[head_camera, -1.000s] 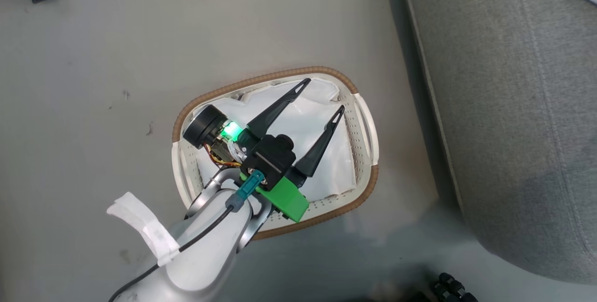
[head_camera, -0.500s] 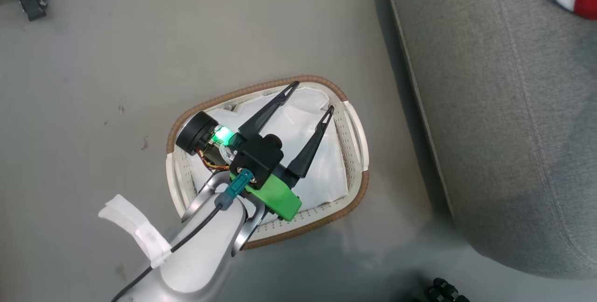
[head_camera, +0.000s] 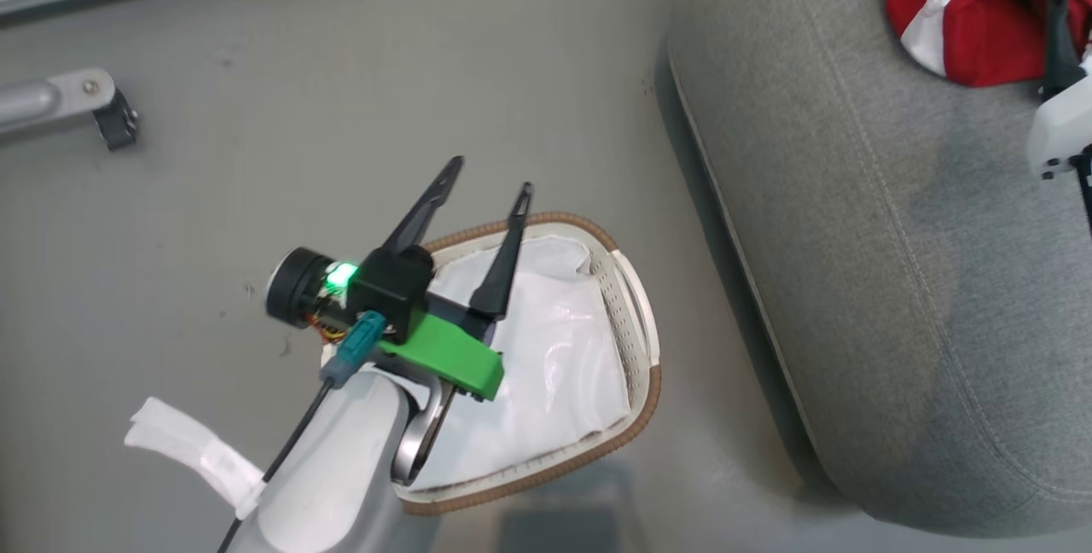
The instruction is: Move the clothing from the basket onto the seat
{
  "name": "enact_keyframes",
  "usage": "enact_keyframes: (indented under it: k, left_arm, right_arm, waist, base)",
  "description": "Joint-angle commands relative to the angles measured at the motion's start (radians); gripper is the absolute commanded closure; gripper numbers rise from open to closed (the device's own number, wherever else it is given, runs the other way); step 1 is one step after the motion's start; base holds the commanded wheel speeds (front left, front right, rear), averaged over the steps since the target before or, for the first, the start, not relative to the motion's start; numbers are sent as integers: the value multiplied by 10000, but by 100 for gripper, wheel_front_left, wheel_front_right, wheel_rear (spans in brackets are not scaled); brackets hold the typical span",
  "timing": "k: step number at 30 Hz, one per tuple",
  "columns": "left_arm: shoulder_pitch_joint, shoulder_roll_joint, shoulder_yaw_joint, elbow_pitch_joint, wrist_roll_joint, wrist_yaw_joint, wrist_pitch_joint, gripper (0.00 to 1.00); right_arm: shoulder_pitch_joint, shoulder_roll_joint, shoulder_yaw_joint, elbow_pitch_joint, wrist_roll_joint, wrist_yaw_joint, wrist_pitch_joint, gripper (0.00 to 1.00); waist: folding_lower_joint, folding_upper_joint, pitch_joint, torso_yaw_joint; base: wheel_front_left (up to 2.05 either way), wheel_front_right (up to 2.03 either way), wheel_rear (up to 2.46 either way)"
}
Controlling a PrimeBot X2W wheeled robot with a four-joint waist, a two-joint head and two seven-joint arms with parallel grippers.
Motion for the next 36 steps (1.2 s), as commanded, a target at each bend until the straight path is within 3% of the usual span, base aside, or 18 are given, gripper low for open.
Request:
enact_keyframes:
  k: [1,5,15,27,32,36]
  left_arm:
    - [260,27,172,16,1,103,7,0]
    - [764,17,903,62,-153,317,7,0]
    - [2042,-50,2519,-87,-212,559,7,0]
    - [3812,-256,3842,-280,-283,385,7,0]
    - [4481,-315,4213,-592,-252,253,9,0]
    - [4878,-351,4362,-659,-220,165,7,0]
  right_arm:
    - [303,57,126,-130,174,-14,-31,0]
    - [703,94,473,-709,801,-14,-29,0]
    - [1960,1247,845,-1876,1545,-15,-29,0]
    - [4587,2904,1092,-3570,1702,-15,-30,0]
    - [5606,3117,1326,-3887,1383,-15,-30,0]
    - [6271,3161,1547,-4170,1945,-15,-28,0]
  waist:
    - [1,-1,-825,121]
    - [1,-1,-1423,331]
    - [1,-1,-2641,1140]
    - [1,-1,-3658,1612]
    - [1,-1,-3919,1610]
    - [1,-1,-4066,1628]
  base:
    - [0,0,0]
    - [0,0,0]
    - [0,0,0]
    - [0,0,0]
    - [0,0,0]
    - [0,0,0]
